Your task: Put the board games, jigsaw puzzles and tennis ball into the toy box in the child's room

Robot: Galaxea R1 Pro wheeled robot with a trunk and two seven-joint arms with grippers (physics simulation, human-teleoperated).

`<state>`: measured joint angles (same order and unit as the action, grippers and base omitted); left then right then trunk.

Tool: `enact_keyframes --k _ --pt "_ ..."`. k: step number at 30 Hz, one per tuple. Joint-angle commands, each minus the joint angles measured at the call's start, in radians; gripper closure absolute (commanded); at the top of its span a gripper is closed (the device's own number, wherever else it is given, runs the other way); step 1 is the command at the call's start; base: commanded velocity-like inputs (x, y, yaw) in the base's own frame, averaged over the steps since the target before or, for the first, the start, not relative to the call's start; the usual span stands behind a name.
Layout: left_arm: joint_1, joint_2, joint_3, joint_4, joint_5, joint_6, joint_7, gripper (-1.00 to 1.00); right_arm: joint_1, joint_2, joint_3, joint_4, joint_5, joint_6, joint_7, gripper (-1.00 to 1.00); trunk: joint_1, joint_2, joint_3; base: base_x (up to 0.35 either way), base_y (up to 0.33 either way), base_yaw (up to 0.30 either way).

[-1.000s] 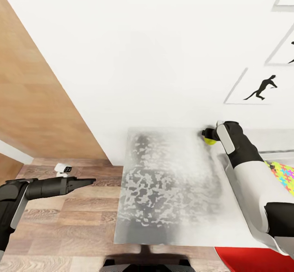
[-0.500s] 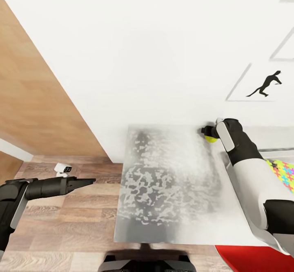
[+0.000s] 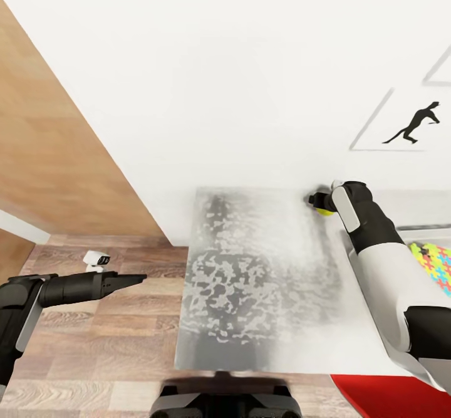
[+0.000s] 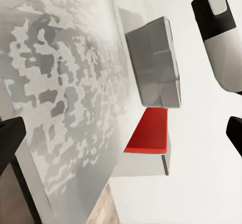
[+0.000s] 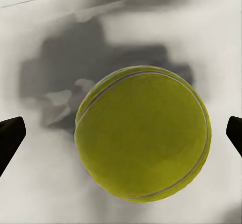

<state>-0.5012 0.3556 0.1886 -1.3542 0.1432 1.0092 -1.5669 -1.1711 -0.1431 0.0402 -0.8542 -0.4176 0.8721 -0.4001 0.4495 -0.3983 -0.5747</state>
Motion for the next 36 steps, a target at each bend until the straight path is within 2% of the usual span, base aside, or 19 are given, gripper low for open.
enact_keyframes --k 1,27,36 --pt "0.000 0.000 0.000 0.000 -0.001 0.011 -0.004 -1.00 -0.001 -0.001 0.004 -0.001 -0.010 0.002 -0.009 -1.00 0.000 -0.002 -0.003 0.000 0.000 0.000" --pt "0.000 0.000 0.000 0.000 -0.001 0.011 -0.004 -1.00 -0.002 -0.003 0.004 -0.003 -0.009 0.005 -0.011 -1.00 0.000 -0.002 -0.046 0.000 0.000 0.000" --pt "0.000 0.000 0.000 0.000 -0.001 0.010 -0.004 -1.00 -0.004 -0.004 0.004 -0.021 -0.009 0.012 -0.011 -1.00 0.000 -0.002 -0.048 0.000 0.000 -0.005"
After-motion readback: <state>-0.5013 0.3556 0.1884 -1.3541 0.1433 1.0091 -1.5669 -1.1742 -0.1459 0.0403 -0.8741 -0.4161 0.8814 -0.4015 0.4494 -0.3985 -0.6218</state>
